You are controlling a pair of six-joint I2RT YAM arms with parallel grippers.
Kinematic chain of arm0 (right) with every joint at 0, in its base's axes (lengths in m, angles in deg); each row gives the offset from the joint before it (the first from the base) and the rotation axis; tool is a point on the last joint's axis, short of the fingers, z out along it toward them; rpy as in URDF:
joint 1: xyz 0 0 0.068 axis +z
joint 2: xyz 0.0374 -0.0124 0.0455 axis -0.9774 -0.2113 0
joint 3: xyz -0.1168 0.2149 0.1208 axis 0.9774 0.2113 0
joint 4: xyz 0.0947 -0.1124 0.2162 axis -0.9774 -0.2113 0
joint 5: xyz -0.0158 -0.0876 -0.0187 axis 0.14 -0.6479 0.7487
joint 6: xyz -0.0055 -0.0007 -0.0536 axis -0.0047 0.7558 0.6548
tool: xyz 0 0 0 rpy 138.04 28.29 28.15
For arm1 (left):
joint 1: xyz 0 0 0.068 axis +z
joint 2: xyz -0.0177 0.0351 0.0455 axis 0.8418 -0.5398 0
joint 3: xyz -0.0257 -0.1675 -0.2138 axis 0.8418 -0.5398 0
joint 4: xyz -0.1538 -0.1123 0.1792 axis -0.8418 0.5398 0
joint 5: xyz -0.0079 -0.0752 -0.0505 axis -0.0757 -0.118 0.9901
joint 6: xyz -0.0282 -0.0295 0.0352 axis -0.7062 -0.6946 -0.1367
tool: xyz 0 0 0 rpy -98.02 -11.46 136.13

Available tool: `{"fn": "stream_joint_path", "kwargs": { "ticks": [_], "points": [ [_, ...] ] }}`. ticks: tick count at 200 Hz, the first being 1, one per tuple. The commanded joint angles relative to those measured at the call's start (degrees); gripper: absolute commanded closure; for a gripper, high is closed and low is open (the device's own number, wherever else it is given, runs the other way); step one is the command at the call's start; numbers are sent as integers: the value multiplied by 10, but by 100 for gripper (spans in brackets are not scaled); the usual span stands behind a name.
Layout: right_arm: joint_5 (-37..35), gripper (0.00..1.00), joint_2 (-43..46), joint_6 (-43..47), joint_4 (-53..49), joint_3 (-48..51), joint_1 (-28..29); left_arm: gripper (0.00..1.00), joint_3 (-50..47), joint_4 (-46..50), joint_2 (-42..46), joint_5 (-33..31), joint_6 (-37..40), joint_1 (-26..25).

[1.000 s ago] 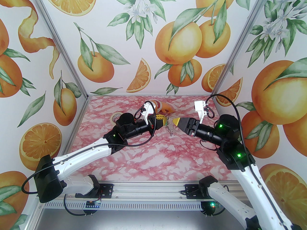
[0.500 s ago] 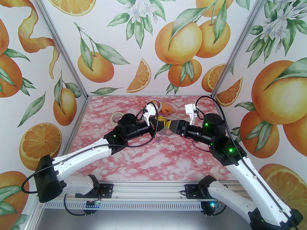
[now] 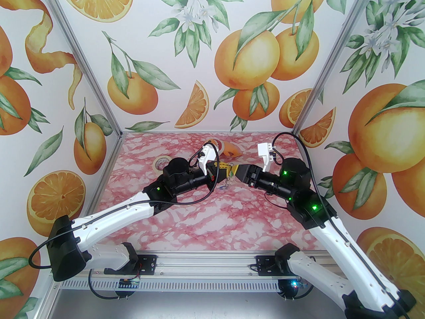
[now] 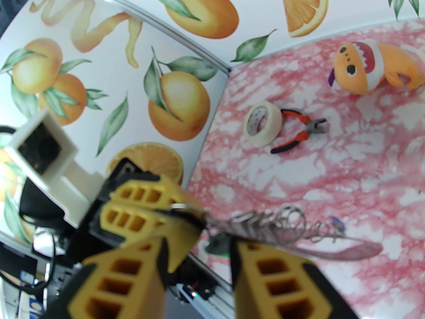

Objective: Remove the keys from the keyring

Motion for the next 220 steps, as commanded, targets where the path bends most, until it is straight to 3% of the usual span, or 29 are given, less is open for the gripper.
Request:
{"fn": "stream_joint_path", "kwargs": {
  "ticks": [1,110,181,220],
  "points": [
    [3,65,-11,5,29,6,-4,100,30,-17,16,15,-8,-6],
    [3,77,-7,-27,117,32,-22,100,34,-11,12,19,-4,-9],
    [8,100,-4,-23,134,47,-23,100,31,-7,16,9,12,-9],
    [6,100,12,2,122,53,-23,100,29,0,17,-8,31,-10]
  ]
}}
